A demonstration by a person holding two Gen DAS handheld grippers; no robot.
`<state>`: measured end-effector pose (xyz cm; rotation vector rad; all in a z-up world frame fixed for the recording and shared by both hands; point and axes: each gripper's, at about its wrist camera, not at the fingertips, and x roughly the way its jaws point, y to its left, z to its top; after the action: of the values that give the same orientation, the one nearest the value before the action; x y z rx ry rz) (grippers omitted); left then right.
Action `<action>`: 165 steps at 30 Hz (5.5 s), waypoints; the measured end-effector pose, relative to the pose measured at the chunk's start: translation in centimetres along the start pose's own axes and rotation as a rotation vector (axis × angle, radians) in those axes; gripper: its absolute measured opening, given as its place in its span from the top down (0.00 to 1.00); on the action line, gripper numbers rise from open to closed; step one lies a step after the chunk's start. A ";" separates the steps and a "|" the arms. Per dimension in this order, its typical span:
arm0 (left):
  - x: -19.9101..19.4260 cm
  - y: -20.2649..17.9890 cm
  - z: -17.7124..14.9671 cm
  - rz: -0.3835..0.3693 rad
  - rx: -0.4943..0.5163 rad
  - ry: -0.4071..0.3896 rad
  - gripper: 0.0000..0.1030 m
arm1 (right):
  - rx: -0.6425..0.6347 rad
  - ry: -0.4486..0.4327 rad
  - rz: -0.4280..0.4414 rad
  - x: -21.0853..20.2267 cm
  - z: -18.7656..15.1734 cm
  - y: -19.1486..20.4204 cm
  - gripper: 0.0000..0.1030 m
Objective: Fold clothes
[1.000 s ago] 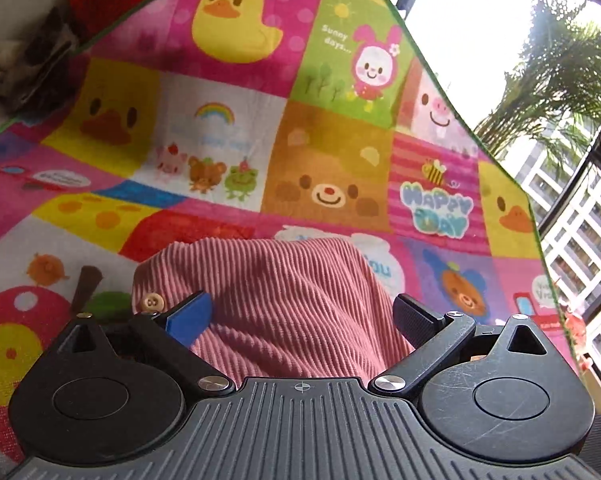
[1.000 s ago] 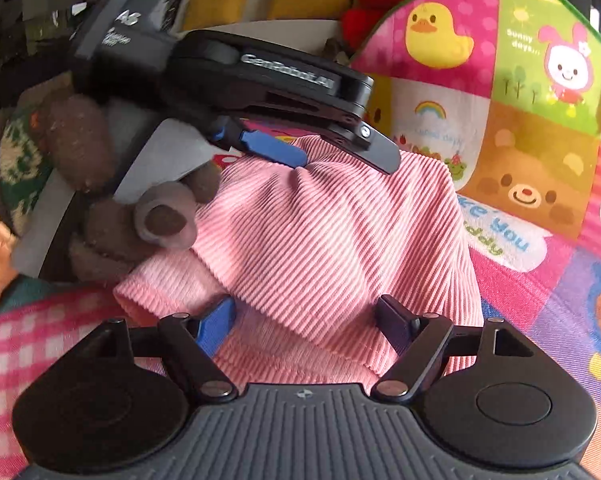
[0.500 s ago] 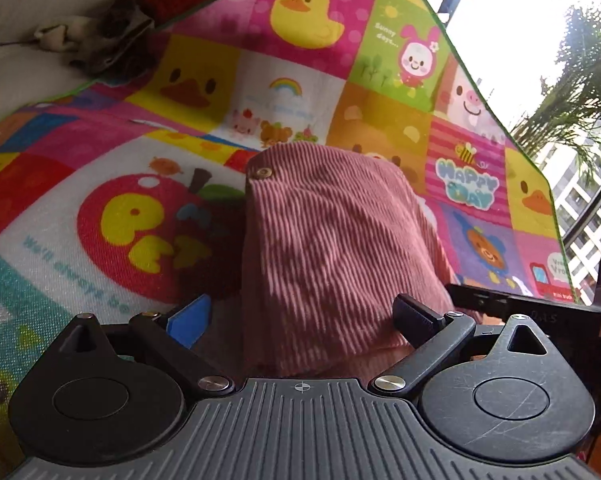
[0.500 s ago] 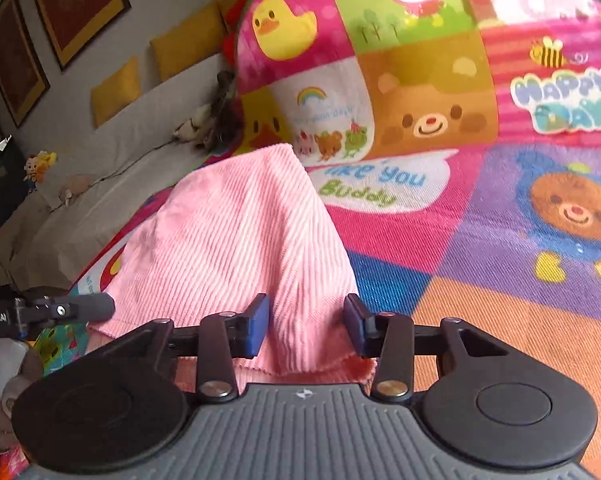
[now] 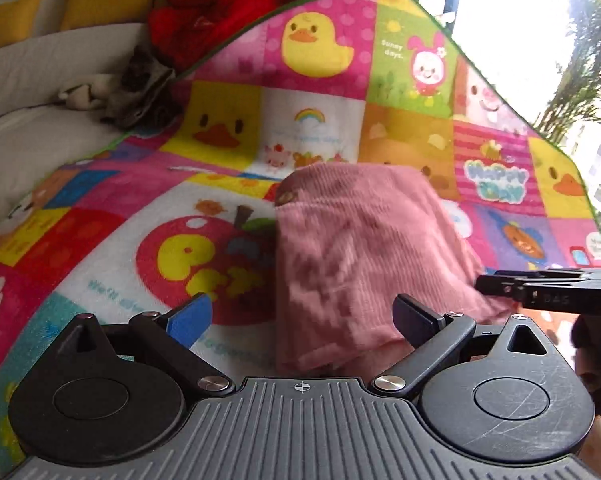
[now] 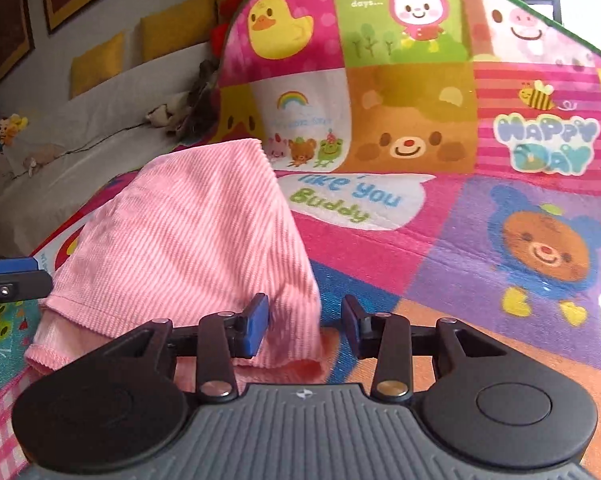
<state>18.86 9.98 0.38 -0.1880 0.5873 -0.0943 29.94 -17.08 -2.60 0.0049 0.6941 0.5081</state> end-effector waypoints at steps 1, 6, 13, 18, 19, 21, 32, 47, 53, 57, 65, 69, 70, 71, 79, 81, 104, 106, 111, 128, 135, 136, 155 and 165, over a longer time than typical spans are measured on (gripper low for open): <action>-0.3 -0.8 0.2 -0.049 0.023 -0.013 0.03 | 0.011 -0.009 0.002 -0.4 0.1 -0.3 0.62; 0.4 -4.4 -0.2 -0.208 0.102 0.008 0.03 | 0.015 -0.051 0.064 -1.3 1.6 0.3 0.59; 3.0 -4.6 -1.8 -0.193 0.092 0.039 0.03 | -0.102 -0.040 0.174 1.5 4.8 4.7 0.44; 3.0 -4.4 -2.4 -0.198 0.117 0.009 0.03 | -0.220 0.051 0.089 5.4 5.1 6.2 0.31; 3.0 -4.5 -2.5 -0.197 0.121 0.004 0.03 | -0.237 0.050 0.079 5.2 5.1 6.3 0.30; 3.0 -4.6 -2.5 -0.199 0.119 -0.003 0.03 | -0.280 0.041 0.058 4.4 5.3 6.6 0.30; 3.1 -4.0 -2.7 -0.212 0.087 -0.010 0.01 | -0.304 -0.011 -0.069 8.6 8.9 6.9 0.30; 2.8 -4.1 -3.1 -0.121 0.055 -0.031 0.01 | -0.076 0.025 -0.087 2.9 2.5 0.3 0.18; 1.4 -5.1 -4.2 0.077 0.008 0.009 0.00 | -0.019 0.004 -0.015 -2.3 -2.2 0.3 0.00; -0.1 -6.6 -6.1 0.168 0.016 0.084 0.00 | -0.037 -0.021 -0.025 -5.6 -4.4 1.0 0.00; -2.2 -9.1 -8.8 0.289 0.037 0.122 0.00 | -0.097 0.052 -0.125 -7.1 -6.6 2.8 0.00; -2.0 -9.2 -8.7 0.304 0.017 0.097 0.00 | -0.092 0.066 -0.155 -6.7 -6.7 2.9 0.00; -2.0 -9.4 -8.6 0.307 0.017 0.089 0.00 | -0.096 0.062 -0.153 -6.6 -6.7 3.0 0.00; -2.0 -9.5 -8.6 0.311 0.019 0.076 0.00 | -0.097 0.058 -0.151 -6.5 -6.7 3.0 0.00; -0.9 -9.7 -8.5 0.323 0.027 0.082 0.00 | -0.093 0.038 -0.152 -6.0 -6.6 3.2 0.00; -1.0 -9.8 -8.6 0.329 0.032 0.080 0.00 | -0.095 0.033 -0.159 -6.1 -6.7 3.3 0.00; -0.9 -9.4 -8.7 0.313 0.015 0.082 0.00 | -0.082 0.027 -0.155 -6.1 -6.8 3.2 0.00; -0.9 -9.4 -8.7 0.313 0.015 0.082 0.00 | -0.082 0.028 -0.155 -6.1 -6.8 3.2 0.00; -0.9 -9.4 -8.7 0.313 0.015 0.082 0.00 | -0.083 0.028 -0.155 -6.1 -6.8 3.3 0.00; -0.9 -9.4 -8.7 0.313 0.014 0.082 0.00 | -0.082 0.027 -0.157 -6.1 -6.8 3.3 0.00; -0.9 -9.4 -8.7 0.313 0.015 0.082 0.00 | -0.082 0.027 -0.157 -6.1 -6.8 3.3 0.00; -0.9 -9.4 -8.7 0.313 0.015 0.082 0.00 | -0.082 0.027 -0.157 -6.1 -6.8 3.3 0.00; -0.9 -9.4 -8.7 0.313 0.015 0.081 0.00 | -0.081 0.027 -0.158 -6.1 -6.8 3.3 0.00; -0.9 -9.4 -8.7 0.313 0.015 0.081 0.00 | -0.081 0.027 -0.158 -6.1 -6.8 3.3 0.00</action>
<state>12.90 -0.39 -4.31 -0.0760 0.6902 0.1974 20.33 -18.03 -3.62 -0.1319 0.6941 0.3847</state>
